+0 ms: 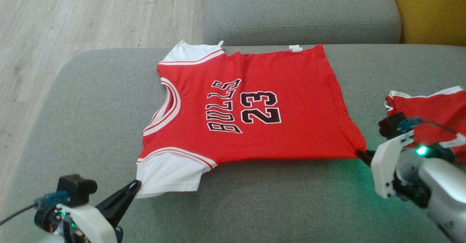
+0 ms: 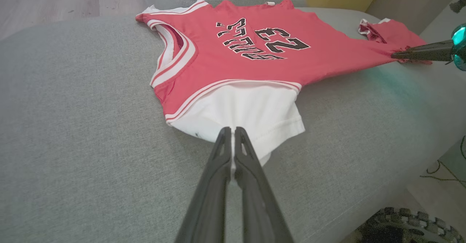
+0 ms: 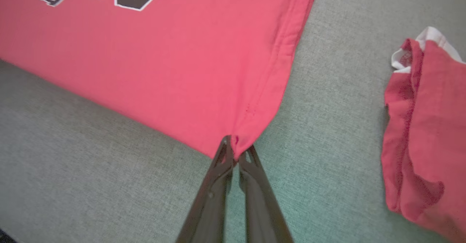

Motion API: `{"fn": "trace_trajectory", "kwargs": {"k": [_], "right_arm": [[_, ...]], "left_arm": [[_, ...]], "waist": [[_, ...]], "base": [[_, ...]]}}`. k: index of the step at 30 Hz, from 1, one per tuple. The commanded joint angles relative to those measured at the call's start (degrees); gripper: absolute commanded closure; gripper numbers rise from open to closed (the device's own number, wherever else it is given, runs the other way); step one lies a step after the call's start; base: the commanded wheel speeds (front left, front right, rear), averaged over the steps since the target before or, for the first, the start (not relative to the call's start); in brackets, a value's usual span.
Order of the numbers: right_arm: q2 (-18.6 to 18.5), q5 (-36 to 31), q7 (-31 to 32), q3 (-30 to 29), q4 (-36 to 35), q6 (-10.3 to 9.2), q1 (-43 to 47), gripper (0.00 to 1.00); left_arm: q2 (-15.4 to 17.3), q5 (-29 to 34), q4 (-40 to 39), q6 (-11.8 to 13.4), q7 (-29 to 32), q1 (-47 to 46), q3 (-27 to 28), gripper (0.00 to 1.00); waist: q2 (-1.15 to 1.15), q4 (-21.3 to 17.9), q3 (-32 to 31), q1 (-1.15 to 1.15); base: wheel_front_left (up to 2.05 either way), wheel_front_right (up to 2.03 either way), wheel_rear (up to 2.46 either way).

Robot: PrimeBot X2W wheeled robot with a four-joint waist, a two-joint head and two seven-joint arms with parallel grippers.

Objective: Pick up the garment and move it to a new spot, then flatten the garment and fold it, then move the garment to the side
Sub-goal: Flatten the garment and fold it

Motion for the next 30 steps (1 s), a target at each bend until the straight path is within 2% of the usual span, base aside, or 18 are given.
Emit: {"fn": "trace_trajectory", "kwargs": {"k": [1, 4, 8, 13, 23, 30], "right_arm": [[-3.8, 2.6, 1.1, 0.0, -4.5, -0.05, -0.3, 1.0], [-6.2, 5.8, 2.1, -1.8, -8.0, -0.05, -0.5, 1.0], [-6.4, 6.8, 3.6, -4.6, -10.1, -0.05, -3.1, 1.0], [-4.6, 4.8, 5.1, -6.2, -9.5, -0.05, -7.2, 1.0], [-0.8, 0.7, 6.0, -7.5, -5.0, -0.05, -14.5, 1.0], [2.0, -1.1, 5.0, -7.9, -0.5, -0.05, -18.9, 1.0]], "left_arm": [[3.2, -1.5, -2.8, 0.9, 0.1, -2.4, 3.2, 1.0], [3.9, -1.8, -4.6, 2.0, 0.3, -3.2, 4.3, 1.0], [3.4, -0.6, -3.2, 1.9, 1.4, -8.3, 5.6, 1.0], [2.0, 2.2, 1.3, -0.2, 4.1, -16.0, 5.5, 1.0], [-3.6, 6.5, 12.8, -4.0, 7.8, -30.3, 3.2, 1.0], [-7.5, 8.8, 22.4, -5.0, 7.6, -39.4, 0.1, 1.0]], "waist": [[0.0, 0.1, 0.3, 0.0], [0.0, 0.2, 1.4, 0.0], [0.0, 0.5, 4.5, 0.0], [0.0, 0.5, 7.8, 0.0], [0.0, 0.6, 13.7, 0.0], [0.0, 0.0, 17.4, 0.0]], "base": [[0.0, 0.0, 0.0], [0.0, 0.0, 0.0], [0.0, 0.0, 0.0], [0.0, 0.0, 0.0], [0.0, 0.0, 0.0], [0.0, 0.0, 0.0]]}}
